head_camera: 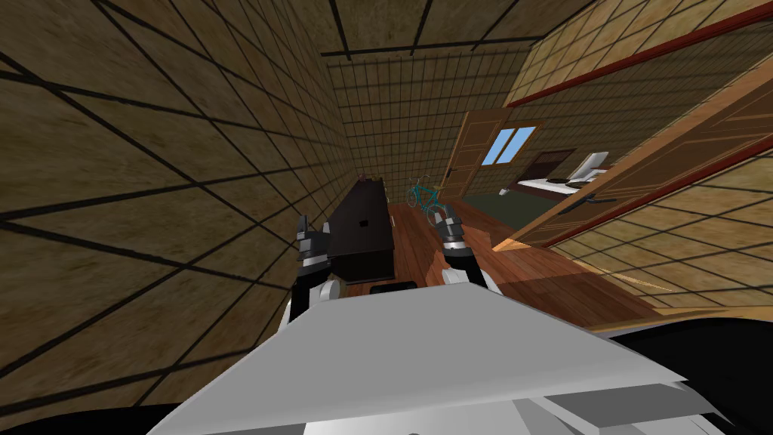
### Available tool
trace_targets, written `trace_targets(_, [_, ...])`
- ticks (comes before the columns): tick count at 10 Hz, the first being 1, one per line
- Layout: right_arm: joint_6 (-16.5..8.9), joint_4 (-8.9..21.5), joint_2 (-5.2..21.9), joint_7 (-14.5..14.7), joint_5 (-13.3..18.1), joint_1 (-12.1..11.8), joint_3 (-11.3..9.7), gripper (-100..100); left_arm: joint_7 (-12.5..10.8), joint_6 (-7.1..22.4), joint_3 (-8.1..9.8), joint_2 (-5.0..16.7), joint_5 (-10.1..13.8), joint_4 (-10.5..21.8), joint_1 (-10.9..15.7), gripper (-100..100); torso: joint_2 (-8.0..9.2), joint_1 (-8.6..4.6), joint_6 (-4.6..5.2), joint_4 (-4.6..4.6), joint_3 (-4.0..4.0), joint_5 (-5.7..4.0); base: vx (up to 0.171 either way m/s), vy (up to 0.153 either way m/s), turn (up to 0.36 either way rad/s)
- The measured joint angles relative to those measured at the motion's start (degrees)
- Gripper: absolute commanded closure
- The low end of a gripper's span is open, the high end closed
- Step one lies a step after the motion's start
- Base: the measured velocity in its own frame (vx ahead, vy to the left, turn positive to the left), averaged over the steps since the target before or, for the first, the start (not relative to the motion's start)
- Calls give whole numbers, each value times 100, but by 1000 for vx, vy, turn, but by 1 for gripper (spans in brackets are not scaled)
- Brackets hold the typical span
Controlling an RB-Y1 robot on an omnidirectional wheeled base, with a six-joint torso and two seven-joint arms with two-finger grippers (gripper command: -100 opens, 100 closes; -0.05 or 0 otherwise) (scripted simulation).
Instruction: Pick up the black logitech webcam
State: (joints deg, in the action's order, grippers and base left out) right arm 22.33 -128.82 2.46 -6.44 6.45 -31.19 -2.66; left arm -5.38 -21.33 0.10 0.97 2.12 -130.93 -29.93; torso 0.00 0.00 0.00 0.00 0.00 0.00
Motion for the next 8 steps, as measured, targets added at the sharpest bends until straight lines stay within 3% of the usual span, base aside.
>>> trace_targets(1, [0, 0, 0, 0, 0, 0, 0, 0, -5, 3, 10, 27, -3, 9, 14, -100, 2, 0, 0, 0, 1, 0, -53, 2, -9])
trace_targets(4, [0, 0, 0, 0, 0, 1, 0, 0, -123, 107, 240, 396, -62, 238, 336, -100, 35, 10, 0, 8, 20, 2, -100, 18, -23])
trace_targets(8, [0, 0, 0, 0, 0, 1, 0, 0, -347, 400, 712, 854, -190, 889, 1065, -100, 40, 13, 0, 9, 23, 3, -103, 19, -25])
